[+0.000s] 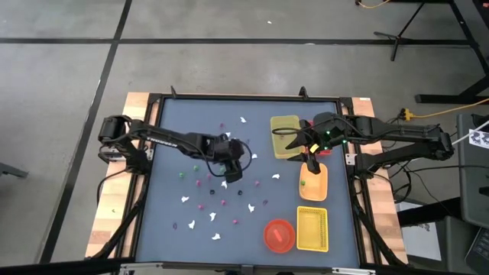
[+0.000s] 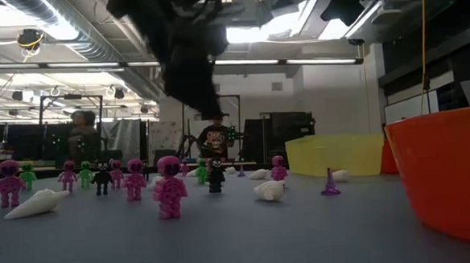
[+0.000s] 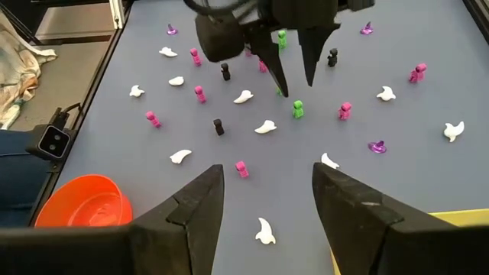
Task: Sort Halloween decoration
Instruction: Put the green skeleton toy into the middle yellow bin
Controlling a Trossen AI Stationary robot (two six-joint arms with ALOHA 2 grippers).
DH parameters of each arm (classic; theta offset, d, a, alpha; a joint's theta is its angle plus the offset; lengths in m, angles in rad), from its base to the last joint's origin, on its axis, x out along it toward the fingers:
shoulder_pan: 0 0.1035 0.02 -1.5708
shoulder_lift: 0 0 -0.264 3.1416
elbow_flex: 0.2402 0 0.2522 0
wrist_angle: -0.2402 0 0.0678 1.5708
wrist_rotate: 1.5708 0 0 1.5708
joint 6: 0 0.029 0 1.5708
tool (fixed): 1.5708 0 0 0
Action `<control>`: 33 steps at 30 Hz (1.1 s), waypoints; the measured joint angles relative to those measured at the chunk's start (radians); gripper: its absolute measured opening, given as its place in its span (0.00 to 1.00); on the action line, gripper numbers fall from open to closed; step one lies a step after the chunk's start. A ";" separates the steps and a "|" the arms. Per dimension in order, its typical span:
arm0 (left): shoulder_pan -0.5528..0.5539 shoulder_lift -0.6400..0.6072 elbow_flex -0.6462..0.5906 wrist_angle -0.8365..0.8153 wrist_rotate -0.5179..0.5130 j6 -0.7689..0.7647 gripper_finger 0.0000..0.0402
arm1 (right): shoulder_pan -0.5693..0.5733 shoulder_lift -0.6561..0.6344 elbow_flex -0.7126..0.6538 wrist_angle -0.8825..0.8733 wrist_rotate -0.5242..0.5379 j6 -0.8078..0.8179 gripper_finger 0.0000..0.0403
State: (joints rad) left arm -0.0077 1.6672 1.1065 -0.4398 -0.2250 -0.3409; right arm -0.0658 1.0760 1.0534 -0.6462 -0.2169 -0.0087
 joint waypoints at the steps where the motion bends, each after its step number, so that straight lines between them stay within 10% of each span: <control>1: 0.000 0.000 -0.007 0.002 -0.001 -0.006 0.36 | 0.000 0.000 0.000 0.000 0.000 0.000 0.49; 33: 0.002 0.000 -0.342 0.456 -0.020 -0.050 0.36 | 0.000 0.000 0.000 0.000 0.000 0.000 0.49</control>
State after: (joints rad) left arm -0.0055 1.6672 0.7647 0.0162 -0.2451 -0.3909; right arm -0.0658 1.0760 1.0534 -0.6460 -0.2169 -0.0090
